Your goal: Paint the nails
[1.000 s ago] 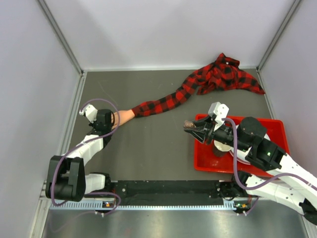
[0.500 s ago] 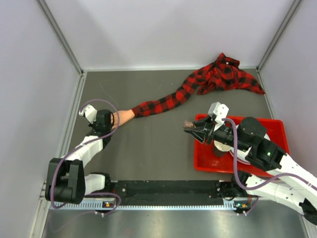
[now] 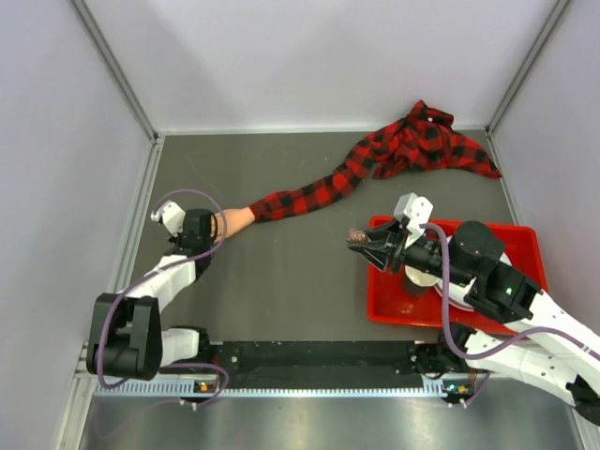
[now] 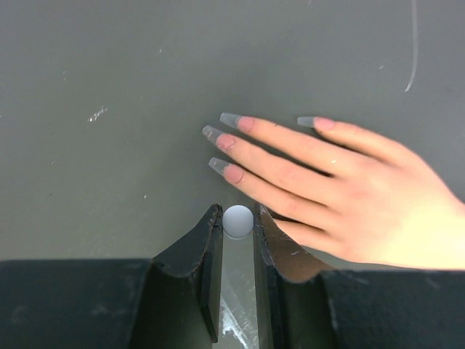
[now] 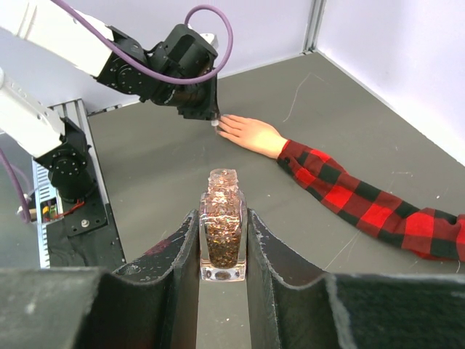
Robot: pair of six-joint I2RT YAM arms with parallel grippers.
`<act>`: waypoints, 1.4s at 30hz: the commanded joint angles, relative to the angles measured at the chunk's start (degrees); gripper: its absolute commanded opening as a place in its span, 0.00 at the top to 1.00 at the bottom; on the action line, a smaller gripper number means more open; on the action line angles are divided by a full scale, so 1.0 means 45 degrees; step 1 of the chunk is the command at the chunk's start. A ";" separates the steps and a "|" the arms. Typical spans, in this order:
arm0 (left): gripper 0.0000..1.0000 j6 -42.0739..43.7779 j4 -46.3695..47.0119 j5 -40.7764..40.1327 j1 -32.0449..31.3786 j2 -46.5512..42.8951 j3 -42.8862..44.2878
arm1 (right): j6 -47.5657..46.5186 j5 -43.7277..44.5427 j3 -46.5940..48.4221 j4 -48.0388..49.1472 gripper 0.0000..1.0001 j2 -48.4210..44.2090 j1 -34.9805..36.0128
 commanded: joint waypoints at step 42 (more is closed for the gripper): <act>1.00 0.0046 0.1218 0.0101 0.0181 0.0399 0.0535 | -0.0087 -0.0200 0.0142 0.0723 1.00 0.0150 -0.0130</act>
